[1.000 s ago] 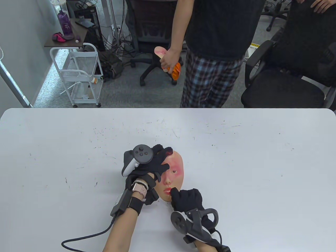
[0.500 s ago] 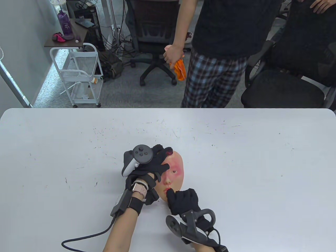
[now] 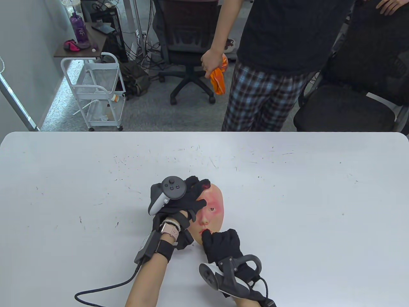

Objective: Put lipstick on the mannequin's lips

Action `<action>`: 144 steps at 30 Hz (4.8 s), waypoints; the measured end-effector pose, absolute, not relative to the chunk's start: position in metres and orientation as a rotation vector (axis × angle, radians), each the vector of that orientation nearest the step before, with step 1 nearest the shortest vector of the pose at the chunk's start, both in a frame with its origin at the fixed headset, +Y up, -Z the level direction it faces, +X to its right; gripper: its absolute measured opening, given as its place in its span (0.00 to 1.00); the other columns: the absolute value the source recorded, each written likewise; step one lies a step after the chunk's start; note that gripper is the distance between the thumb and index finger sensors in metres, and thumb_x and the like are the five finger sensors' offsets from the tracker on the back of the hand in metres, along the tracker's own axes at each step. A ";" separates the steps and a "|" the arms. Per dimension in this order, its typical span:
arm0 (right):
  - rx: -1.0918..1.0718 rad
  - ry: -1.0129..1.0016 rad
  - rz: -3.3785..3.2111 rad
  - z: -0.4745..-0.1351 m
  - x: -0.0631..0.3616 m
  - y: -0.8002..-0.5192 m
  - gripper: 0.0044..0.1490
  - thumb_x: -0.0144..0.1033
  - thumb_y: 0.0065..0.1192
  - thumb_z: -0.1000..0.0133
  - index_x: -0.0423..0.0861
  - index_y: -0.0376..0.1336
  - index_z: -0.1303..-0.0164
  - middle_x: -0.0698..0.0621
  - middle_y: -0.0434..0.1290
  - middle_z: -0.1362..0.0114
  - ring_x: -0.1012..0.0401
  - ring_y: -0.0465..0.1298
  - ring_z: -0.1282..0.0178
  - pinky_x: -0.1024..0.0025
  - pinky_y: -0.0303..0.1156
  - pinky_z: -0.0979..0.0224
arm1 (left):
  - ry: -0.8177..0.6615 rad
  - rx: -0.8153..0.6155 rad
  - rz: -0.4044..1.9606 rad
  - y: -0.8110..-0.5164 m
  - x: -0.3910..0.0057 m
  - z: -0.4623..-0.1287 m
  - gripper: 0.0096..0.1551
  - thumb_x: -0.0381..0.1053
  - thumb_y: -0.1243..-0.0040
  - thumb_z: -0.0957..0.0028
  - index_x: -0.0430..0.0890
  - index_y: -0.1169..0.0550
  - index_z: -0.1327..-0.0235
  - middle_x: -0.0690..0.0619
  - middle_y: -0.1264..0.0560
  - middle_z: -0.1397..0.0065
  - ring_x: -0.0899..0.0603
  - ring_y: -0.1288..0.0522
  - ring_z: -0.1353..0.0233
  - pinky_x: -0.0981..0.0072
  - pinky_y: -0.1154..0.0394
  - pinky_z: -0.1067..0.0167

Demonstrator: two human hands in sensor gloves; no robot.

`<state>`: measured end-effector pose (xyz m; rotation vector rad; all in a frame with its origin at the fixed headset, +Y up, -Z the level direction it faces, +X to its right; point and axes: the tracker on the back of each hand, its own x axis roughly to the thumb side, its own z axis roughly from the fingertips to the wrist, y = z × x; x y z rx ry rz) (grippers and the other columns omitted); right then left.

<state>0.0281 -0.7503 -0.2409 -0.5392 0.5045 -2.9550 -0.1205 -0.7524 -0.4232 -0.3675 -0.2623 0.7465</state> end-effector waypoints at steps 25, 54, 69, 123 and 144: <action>-0.497 0.514 -2.966 -0.242 0.030 -0.750 0.29 0.41 0.61 0.49 0.49 0.68 0.37 0.46 0.76 0.47 0.53 0.75 0.48 0.43 0.65 0.28 | -0.262 -0.368 0.754 -0.753 -0.121 -0.423 0.41 0.55 0.40 0.44 0.72 0.43 0.18 0.59 0.61 0.12 0.43 0.63 0.14 0.39 0.56 0.21; -0.424 0.321 -3.315 -0.252 0.055 -0.751 0.29 0.42 0.61 0.49 0.48 0.69 0.37 0.45 0.77 0.48 0.53 0.76 0.49 0.43 0.66 0.29 | -0.261 -0.371 0.758 -0.753 -0.121 -0.423 0.41 0.55 0.40 0.44 0.72 0.43 0.18 0.59 0.61 0.12 0.43 0.63 0.14 0.39 0.56 0.21; -0.410 0.446 -3.215 -0.248 0.049 -0.752 0.28 0.41 0.61 0.49 0.48 0.69 0.38 0.45 0.76 0.48 0.53 0.75 0.48 0.43 0.65 0.28 | -0.264 -0.369 0.761 -0.753 -0.121 -0.423 0.41 0.55 0.41 0.44 0.72 0.43 0.18 0.59 0.61 0.12 0.43 0.63 0.14 0.39 0.56 0.21; -0.392 0.477 -3.153 -0.251 0.058 -0.759 0.29 0.42 0.60 0.49 0.49 0.68 0.37 0.47 0.76 0.48 0.54 0.76 0.49 0.44 0.66 0.28 | -0.264 -0.373 0.763 -0.754 -0.122 -0.423 0.41 0.55 0.41 0.44 0.73 0.43 0.18 0.59 0.61 0.12 0.43 0.63 0.14 0.39 0.56 0.21; -0.439 0.431 -3.257 -0.251 0.057 -0.755 0.29 0.42 0.61 0.49 0.49 0.68 0.37 0.46 0.76 0.48 0.54 0.75 0.49 0.44 0.66 0.28 | -0.265 -0.376 0.766 -0.754 -0.122 -0.423 0.41 0.55 0.41 0.44 0.73 0.43 0.18 0.59 0.61 0.12 0.43 0.63 0.14 0.39 0.56 0.21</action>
